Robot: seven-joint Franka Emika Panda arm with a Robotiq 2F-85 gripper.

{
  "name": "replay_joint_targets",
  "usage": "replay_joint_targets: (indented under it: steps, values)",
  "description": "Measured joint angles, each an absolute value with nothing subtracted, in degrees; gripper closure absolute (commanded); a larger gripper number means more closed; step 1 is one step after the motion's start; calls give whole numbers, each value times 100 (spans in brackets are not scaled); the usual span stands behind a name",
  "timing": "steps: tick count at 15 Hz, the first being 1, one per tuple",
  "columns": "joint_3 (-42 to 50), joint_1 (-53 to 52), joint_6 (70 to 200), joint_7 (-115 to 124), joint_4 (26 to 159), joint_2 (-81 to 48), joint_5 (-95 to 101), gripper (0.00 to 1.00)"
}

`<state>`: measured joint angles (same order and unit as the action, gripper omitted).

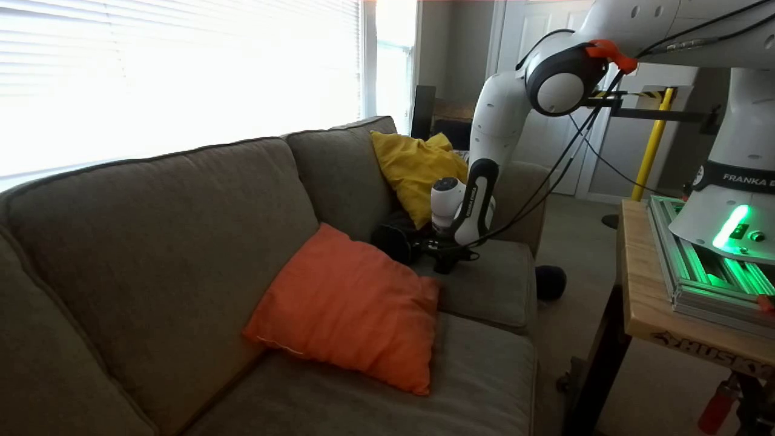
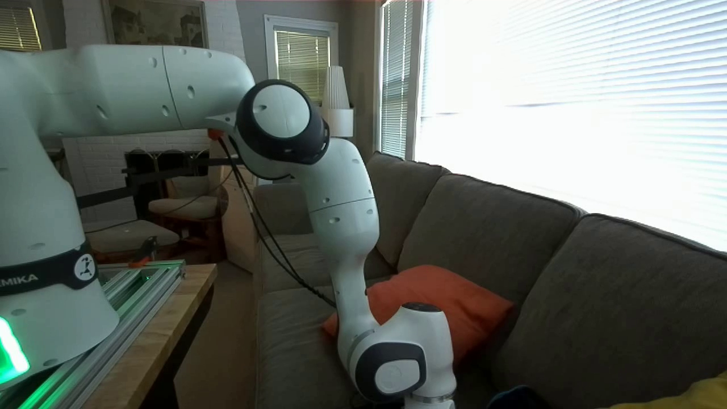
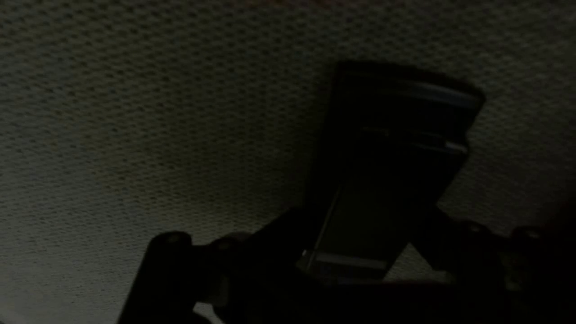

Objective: Put the remote on the right armrest

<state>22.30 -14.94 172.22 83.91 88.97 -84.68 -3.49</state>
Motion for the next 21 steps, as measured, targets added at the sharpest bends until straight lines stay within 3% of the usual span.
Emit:
replay_joint_targets:
  steps: [5,11,13,14,17,21]
  values:
    - [2361,-1833,17311,8520,9219,-8369,-669,64]
    - [2726,-2935,17319,9145,10459,-7918,-1138,64]
    - [2802,-3203,17226,9316,10816,-7740,-1143,14]
    - [2819,-3294,17129,9348,10924,-7669,-1143,14]
    - [2804,-3390,16754,9351,10974,-7540,-1135,1]
    - [2813,-3371,16594,9301,10840,-7532,-1046,0]
